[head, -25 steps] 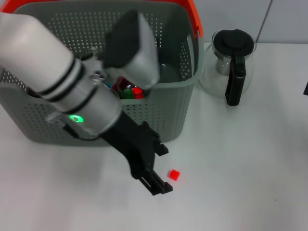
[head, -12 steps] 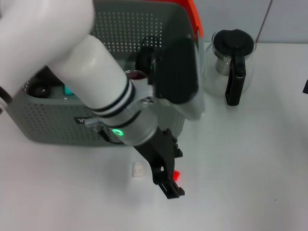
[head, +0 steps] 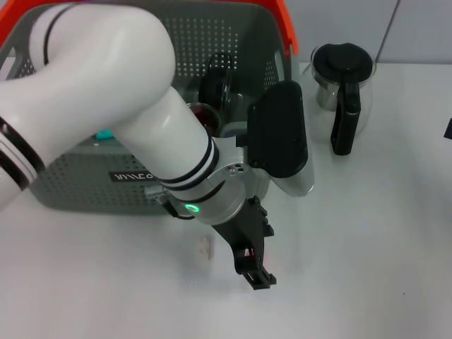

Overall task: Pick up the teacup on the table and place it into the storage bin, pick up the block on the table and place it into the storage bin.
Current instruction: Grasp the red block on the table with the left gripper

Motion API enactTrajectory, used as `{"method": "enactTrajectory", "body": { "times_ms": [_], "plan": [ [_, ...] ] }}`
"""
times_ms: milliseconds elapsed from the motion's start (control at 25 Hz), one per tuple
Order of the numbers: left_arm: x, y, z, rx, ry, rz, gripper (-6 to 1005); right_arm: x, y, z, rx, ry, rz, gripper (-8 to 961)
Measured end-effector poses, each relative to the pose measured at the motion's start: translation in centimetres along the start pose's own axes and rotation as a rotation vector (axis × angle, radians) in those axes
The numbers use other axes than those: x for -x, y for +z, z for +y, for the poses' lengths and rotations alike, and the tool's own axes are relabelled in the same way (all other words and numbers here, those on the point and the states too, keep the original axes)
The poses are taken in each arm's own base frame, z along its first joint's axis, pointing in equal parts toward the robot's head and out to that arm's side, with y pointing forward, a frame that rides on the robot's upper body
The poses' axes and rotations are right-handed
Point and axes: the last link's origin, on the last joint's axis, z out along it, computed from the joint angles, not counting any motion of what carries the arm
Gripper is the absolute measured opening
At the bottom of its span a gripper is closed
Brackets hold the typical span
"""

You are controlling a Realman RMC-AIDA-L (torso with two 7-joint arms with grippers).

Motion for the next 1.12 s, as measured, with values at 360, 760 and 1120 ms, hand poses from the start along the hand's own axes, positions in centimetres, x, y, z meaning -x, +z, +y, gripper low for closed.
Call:
{"method": "enactTrajectory", "body": {
  "times_ms": [360, 760, 1120],
  "plan": [
    [0.5, 1.4, -0.1, -0.018, -0.009, -0.054, 752, 0.0, -0.1, 0.0, -0.002, 0.002, 0.0, 821],
    [0.8, 1.8, -0.3, -0.03, -0.015, -0.067, 684, -0.1, -0.2, 0.0, -0.004, 0.002, 0.001, 821],
    [0.7, 2.5, -0.4, -0.043, -0.013, -0.08, 557, -0.2, -0.2, 0.0, -0.005, 0.005, 0.0, 821]
  ]
}}
